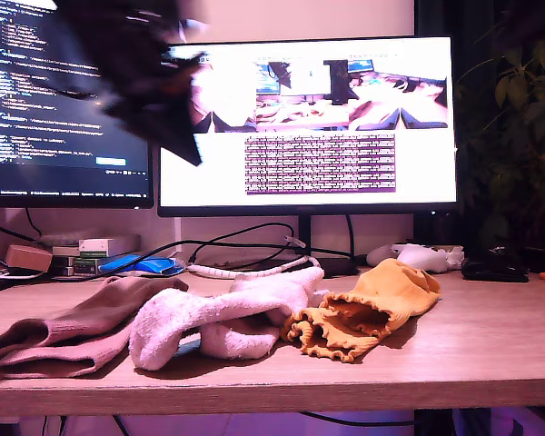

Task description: Pair up the socks based on colour and pattern, by placing them on top of one another

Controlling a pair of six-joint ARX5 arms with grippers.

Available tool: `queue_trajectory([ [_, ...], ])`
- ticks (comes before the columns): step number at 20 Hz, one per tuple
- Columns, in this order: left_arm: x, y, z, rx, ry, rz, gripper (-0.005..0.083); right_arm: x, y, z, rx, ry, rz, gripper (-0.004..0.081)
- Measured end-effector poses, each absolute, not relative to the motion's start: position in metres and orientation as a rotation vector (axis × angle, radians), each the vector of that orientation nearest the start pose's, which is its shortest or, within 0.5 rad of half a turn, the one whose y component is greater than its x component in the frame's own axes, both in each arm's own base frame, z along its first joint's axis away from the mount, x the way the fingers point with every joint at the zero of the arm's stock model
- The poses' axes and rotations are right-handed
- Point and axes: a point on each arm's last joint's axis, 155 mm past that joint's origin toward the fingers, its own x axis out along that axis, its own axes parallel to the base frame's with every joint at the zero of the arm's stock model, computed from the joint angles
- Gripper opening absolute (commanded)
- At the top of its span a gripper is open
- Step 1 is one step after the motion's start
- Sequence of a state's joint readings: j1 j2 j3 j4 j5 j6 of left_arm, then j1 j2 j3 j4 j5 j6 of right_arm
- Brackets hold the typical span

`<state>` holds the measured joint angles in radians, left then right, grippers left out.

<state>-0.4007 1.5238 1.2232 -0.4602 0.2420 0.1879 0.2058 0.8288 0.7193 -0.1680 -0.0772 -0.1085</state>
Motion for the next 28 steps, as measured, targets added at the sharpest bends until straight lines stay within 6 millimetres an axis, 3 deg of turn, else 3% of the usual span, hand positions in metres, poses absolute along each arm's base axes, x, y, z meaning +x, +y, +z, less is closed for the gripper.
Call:
queue_trajectory([
  [4, 0.382, -0.159, 0.192, 0.181, 0.58, -0.566, -0.0022, 0.326, 0.061, 0.262, -0.084, 0.268, 0.293, -0.0013],
  [9, 0.35, -0.136, 0.211, 0.143, 0.417, -0.508, -0.0022, 0.317, 0.066, 0.254, -0.039, 0.295, 0.326, -0.0013],
  [11, 0.336, -0.127, 0.213, 0.142, 0.375, -0.478, -0.0022, 0.306, 0.065, 0.242, -0.003, 0.304, 0.319, -0.0013],
  [15, 0.304, -0.116, 0.198, 0.096, 0.365, -0.454, -0.0022, 0.28, 0.064, 0.207, 0.021, 0.347, 0.317, -0.0013],
  [18, 0.281, -0.11, 0.189, 0.086, 0.382, -0.441, -0.0022, 0.259, 0.067, 0.206, 0.006, 0.357, 0.335, -0.0013],
  [23, 0.248, -0.11, 0.206, 0.085, 0.34, -0.47, -0.0022, 0.225, 0.065, 0.208, 0.004, 0.346, 0.338, -0.0013],
  [28, 0.232, -0.106, 0.195, 0.083, 0.391, -0.475, -0.0022, 0.218, 0.064, 0.19, 0.011, 0.427, 0.337, -0.0013],
])
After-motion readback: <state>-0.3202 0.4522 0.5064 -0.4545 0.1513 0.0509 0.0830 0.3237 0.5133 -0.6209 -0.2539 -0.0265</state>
